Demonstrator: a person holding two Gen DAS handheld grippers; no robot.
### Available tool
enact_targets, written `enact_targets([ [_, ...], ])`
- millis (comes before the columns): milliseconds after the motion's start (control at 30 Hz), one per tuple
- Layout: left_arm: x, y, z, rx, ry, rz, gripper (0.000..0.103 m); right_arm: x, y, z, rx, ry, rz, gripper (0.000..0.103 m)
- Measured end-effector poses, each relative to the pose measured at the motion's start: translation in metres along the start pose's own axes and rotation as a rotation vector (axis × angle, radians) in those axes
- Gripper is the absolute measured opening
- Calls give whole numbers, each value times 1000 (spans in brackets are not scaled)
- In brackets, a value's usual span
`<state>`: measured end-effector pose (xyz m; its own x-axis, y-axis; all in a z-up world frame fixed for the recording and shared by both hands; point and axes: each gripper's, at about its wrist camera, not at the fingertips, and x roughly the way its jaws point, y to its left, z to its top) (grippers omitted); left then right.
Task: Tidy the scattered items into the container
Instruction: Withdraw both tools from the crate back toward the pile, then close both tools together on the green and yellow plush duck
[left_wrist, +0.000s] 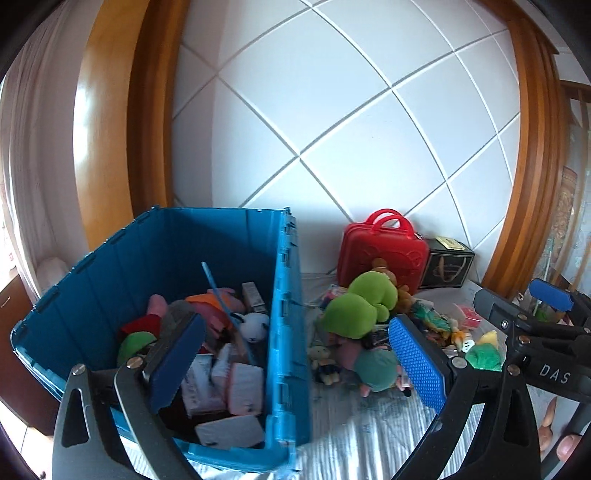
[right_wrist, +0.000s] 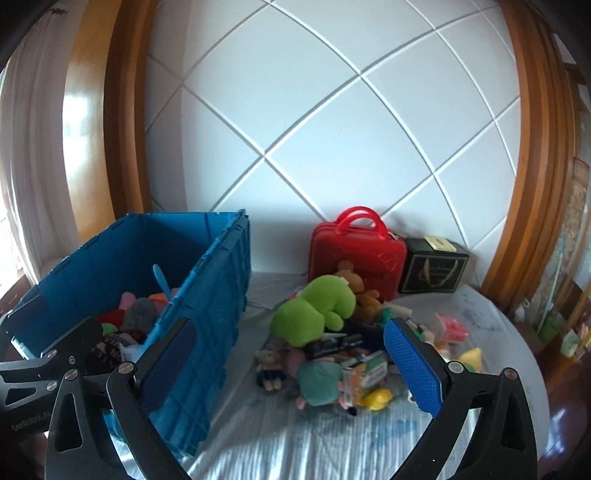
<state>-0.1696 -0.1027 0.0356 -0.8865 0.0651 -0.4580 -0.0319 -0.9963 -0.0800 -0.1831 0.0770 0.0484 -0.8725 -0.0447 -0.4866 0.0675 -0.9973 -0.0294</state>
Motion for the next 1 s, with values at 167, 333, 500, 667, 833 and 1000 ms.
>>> enact_targets([
  [167, 9, -80, -17, -7, 8, -15, 101, -11, -89, -21, 11, 6, -29, 103],
  [333, 27, -151, -38, -17, 51, -18, 101, -11, -179, -44, 28, 47, -70, 103],
  [500, 49, -193, -56, 18, 120, -16, 101, 1, -248, -59, 95, 97, -98, 103],
  [667, 79, -218, -62, 40, 167, -51, 101, 15, -275, -68, 132, 130, -116, 103],
  [833, 109, -240, -67, 53, 184, -106, 101, 30, -293, -75, 146, 163, -164, 103],
  [1000, 139, -269, -77, 70, 242, -140, 101, 47, -323, -90, 187, 216, -201, 103],
])
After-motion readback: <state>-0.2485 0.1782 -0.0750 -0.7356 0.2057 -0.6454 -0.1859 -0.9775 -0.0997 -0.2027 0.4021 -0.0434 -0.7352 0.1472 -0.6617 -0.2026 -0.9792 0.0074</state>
